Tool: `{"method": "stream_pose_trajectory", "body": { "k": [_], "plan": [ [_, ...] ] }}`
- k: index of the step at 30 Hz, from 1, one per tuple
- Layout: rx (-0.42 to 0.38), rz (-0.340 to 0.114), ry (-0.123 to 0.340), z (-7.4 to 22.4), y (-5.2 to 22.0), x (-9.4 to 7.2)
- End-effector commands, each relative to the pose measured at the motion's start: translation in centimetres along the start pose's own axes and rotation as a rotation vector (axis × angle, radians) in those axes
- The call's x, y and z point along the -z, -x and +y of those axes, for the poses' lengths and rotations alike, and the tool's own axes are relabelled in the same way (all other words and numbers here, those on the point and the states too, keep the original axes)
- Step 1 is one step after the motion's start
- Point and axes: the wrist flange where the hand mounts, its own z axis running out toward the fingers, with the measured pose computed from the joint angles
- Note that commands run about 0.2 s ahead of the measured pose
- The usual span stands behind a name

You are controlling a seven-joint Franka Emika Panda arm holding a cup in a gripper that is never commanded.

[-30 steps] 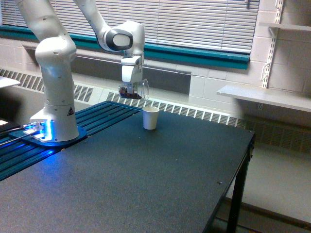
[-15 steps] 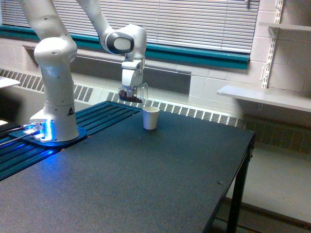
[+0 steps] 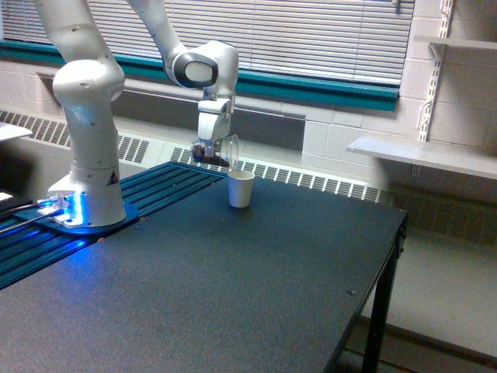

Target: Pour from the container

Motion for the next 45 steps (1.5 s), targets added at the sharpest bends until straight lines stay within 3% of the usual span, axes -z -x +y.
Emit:
{"method": "stream_pose_trajectory", "body": {
  "k": [1, 32, 45],
  "plan": [
    [0.026, -0.022, 0.021, -0.1, -0.2, -0.6],
    [0.064, -0.071, 0.063, -2.2, -1.4, -1.1],
    [0.087, -0.07, 0.065, -3.9, -1.4, -1.3]
  ]
}}
